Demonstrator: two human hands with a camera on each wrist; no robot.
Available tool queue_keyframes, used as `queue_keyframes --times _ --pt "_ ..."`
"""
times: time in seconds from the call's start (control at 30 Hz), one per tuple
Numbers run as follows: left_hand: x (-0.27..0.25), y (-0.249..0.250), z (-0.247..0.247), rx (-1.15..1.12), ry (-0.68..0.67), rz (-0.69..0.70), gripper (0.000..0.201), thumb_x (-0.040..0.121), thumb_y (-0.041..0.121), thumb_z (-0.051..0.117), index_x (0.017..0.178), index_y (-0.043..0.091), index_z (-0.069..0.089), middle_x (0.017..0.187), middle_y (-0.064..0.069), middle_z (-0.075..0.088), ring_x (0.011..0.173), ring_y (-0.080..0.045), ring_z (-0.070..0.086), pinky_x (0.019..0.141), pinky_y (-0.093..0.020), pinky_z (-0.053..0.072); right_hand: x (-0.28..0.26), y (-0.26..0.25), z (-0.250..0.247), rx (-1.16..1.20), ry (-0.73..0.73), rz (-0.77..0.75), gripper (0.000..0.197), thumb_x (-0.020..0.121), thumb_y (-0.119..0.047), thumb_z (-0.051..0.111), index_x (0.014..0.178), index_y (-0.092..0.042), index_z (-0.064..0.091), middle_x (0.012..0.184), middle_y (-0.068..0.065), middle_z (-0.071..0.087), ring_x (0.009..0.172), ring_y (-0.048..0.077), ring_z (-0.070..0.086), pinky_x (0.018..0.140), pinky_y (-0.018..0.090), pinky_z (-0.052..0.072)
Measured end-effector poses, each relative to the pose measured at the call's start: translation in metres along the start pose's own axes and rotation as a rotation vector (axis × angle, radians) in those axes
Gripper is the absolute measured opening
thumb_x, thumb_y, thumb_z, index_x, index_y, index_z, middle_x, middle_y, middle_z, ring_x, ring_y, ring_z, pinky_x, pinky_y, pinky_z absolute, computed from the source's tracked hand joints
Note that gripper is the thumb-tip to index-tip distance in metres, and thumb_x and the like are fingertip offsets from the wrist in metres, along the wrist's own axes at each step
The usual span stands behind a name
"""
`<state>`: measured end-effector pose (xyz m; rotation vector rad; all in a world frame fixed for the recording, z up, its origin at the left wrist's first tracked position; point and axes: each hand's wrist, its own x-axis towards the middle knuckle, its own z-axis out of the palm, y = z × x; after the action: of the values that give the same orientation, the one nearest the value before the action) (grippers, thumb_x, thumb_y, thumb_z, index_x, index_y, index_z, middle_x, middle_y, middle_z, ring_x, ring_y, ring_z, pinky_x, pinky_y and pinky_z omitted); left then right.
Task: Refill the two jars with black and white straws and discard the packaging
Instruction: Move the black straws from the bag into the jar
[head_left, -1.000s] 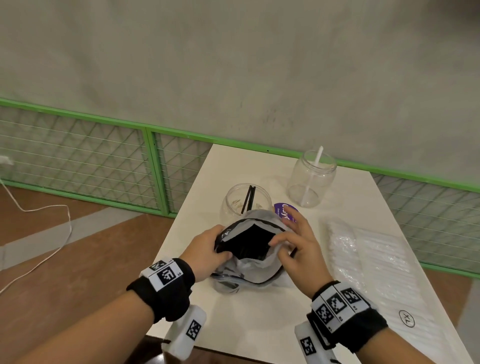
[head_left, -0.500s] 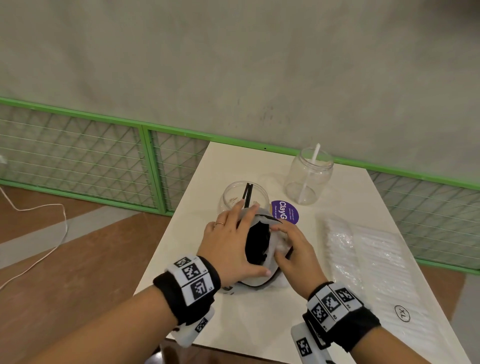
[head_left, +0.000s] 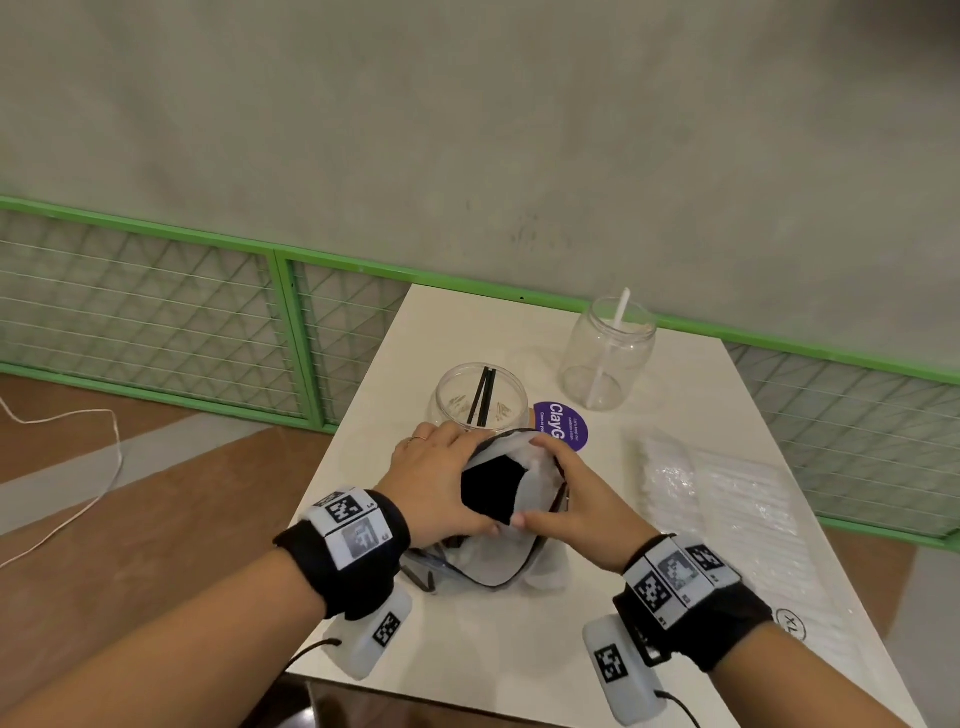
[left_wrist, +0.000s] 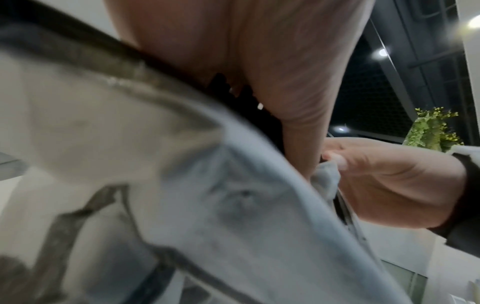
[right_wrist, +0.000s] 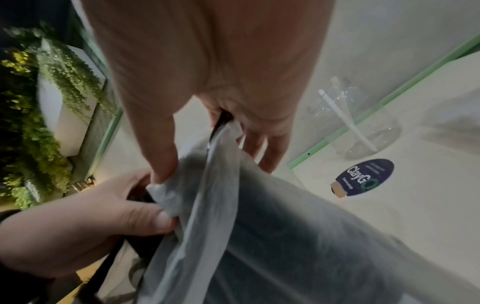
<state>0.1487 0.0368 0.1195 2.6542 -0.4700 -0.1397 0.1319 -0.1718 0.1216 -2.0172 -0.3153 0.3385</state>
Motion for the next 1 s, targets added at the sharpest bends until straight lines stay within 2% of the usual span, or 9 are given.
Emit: queue_keyframes --times 0.2,0.27,0.47,0.6,0.7,0.77,0.87,0.93,1.0 --pt "0.003 -0.011 -0.009 -0.082 -0.069 0.004 0.095 0.047 0.066 0.055 0.136 0.034 0.040 0.107 0.008 0.043 0.110 -0.021 0.037 0.096 -0.036 0.036 0.006 0.003 -0.021 -0.115 -0.184 0.010 0.082 0.076 -0.009 0.078 0.139 -0.033 0.032 0.139 -0.011 0.045 0.128 -0.002 0.043 0.107 0.019 0.038" --pt "0.004 -0.015 -0.009 -0.099 -0.080 0.009 0.098 0.044 0.068 0.049 0.136 0.034 0.041 0.111 0.008 0.045 0.110 -0.020 0.037 0.098 -0.037 0.036 0.006 0.005 -0.022 -0.096 -0.185 0.010 0.077 0.077 -0.006 0.076 0.136 -0.037 0.037 0.140 -0.012 0.044 0.129 -0.004 0.042 0.108 0.021 0.038" --pt "0.004 -0.021 -0.007 -0.177 -0.076 0.018 0.094 0.049 0.066 0.053 0.136 0.035 0.040 0.127 0.004 0.049 0.118 -0.020 0.039 0.101 -0.033 0.032 0.001 0.010 -0.018 -0.093 -0.096 0.082 0.074 0.074 -0.037 0.076 0.138 -0.038 0.041 0.138 -0.010 0.047 0.124 0.006 0.047 0.105 0.031 0.043" --pt "-0.001 -0.014 -0.009 -0.278 -0.063 0.024 0.083 0.060 0.055 0.055 0.138 0.035 0.037 0.136 0.005 0.042 0.125 -0.018 0.035 0.104 -0.029 0.028 0.000 0.009 -0.008 0.033 0.016 0.119 0.056 0.081 -0.039 0.073 0.132 -0.030 0.052 0.128 -0.016 0.055 0.118 0.007 0.054 0.100 0.038 0.048" --pt "-0.010 -0.005 -0.012 -0.336 0.003 0.043 0.085 0.060 0.064 0.045 0.140 0.038 0.030 0.144 0.010 0.032 0.132 -0.015 0.027 0.109 -0.034 0.026 0.002 0.018 -0.004 0.034 0.114 0.093 0.068 0.069 -0.057 0.072 0.128 -0.029 0.057 0.126 -0.010 0.061 0.117 0.009 0.057 0.099 0.045 0.049" --pt "-0.018 0.006 -0.010 -0.163 0.019 0.107 0.094 0.060 0.076 0.047 0.143 0.041 0.021 0.148 0.012 0.025 0.137 -0.013 0.020 0.112 -0.039 0.021 0.003 0.022 -0.002 0.049 0.153 0.081 0.071 0.065 -0.060 0.069 0.127 -0.027 0.059 0.124 -0.009 0.063 0.117 0.008 0.057 0.099 0.045 0.049" --pt "-0.019 0.018 0.002 0.103 0.033 0.130 0.104 0.057 0.084 0.050 0.143 0.041 0.012 0.151 0.015 0.018 0.138 -0.012 0.017 0.110 -0.041 0.024 0.002 0.022 -0.001 0.072 0.158 0.056 0.062 0.073 -0.053 0.069 0.127 -0.024 0.060 0.124 -0.007 0.064 0.117 0.008 0.057 0.101 0.041 0.047" --pt "-0.015 0.017 0.006 0.140 0.073 0.092 0.101 0.059 0.083 0.052 0.143 0.040 0.015 0.148 0.016 0.024 0.134 -0.014 0.024 0.104 -0.039 0.029 0.001 0.023 -0.001 0.114 0.150 0.030 0.035 0.089 -0.030 0.064 0.123 -0.024 0.063 0.120 -0.005 0.067 0.114 0.010 0.060 0.100 0.034 0.048" --pt "-0.012 0.014 0.006 0.144 0.082 0.060 0.098 0.062 0.081 0.053 0.143 0.037 0.018 0.146 0.014 0.032 0.130 -0.015 0.030 0.101 -0.037 0.030 -0.002 0.026 -0.005 0.077 0.169 -0.010 0.031 0.095 -0.009 0.055 0.116 -0.029 0.065 0.115 -0.007 0.069 0.111 0.010 0.062 0.097 0.027 0.047"
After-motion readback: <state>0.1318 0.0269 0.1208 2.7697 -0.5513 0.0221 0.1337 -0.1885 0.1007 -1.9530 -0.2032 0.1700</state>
